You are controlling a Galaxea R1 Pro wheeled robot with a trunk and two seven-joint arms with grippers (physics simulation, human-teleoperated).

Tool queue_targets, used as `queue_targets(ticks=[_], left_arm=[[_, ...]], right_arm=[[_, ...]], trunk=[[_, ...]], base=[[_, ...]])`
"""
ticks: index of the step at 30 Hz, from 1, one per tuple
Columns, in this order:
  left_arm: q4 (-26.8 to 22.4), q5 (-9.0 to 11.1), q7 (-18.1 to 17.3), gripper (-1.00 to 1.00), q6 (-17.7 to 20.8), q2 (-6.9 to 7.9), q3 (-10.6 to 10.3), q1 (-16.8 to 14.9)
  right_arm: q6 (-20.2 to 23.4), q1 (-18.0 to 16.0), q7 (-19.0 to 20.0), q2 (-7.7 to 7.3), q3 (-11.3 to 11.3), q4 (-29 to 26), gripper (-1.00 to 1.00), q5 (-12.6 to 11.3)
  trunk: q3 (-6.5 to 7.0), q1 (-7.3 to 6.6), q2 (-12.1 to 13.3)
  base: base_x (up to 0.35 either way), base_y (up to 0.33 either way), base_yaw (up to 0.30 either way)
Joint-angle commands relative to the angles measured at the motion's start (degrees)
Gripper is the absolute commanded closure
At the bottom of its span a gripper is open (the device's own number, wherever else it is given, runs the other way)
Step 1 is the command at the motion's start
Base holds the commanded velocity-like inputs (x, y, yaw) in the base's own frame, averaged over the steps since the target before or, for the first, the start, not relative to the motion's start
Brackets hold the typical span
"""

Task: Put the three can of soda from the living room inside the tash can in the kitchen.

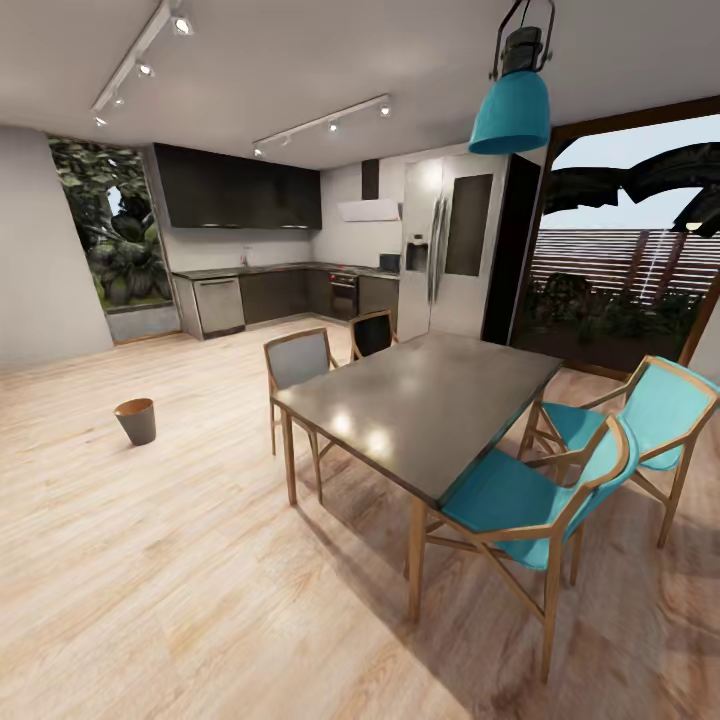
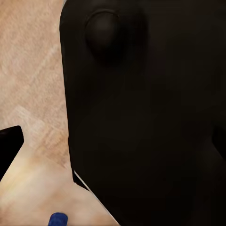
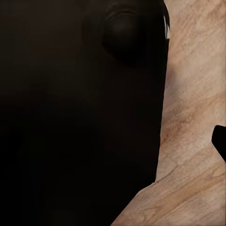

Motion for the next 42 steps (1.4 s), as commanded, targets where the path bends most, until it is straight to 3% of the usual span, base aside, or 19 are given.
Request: queue_targets(ticks=[1,6,26,33,37,38,42], left_arm=[[0.0,0.0,0.0,-1.0,0.0,0.0,0.0,0.0],[-0.1,-0.1,-0.4,-1.0,0.2,0.2,0.0,-0.2],[-0.1,-0.1,-0.4,-1.0,0.2,0.19,0.0,-0.2],[-0.5,-0.2,-0.4,-1.0,-2.1,0.86,-0.2,-0.4],[-1.5,-0.2,-0.2,-1.0,-3.4,1.21,-0.3,-0.8],[-4.8,-0.2,0.0,-1.0,-9.5,1.39,-0.3,-1.1],[-7.9,-0.2,-0.1,-1.0,-10.4,1.49,-0.4,-1.3]], right_arm=[[0.0,0.0,0.0,0.0,0.0,0.0,-1.0,0.0],[0.2,0.1,1.5,0.09,-0.1,0.5,-1.0,0.6],[0.2,0.1,1.5,0.09,-0.1,0.4,-1.0,0.6],[-1.8,0.1,1.6,-0.54,-0.1,0.2,-1.0,0.6],[-3.1,0.1,2.0,-0.08,1.0,-0.8,-1.0,0.7],[-8.0,0.1,2.3,0.3,2.6,-5.3,-1.0,0.7],[-8.9,0.1,2.4,0.45,3.4,-10.5,-1.0,0.7]], trunk=[[0.0,0.0,0.0],[0.0,0.0,0.0],[0.0,0.0,0.0],[0.0,0.0,0.0],[0.0,0.0,0.0],[0.0,0.0,0.0],[0.0,0.0,0.0]], base=[[0.0,0.0,0.0],[0.0,0.0,0.0],[0.0,0.0,0.0],[0.0,0.0,0.0],[0.0,0.0,0.0],[0.0,0.0,0.0],[0.0,0.0,0.0]])
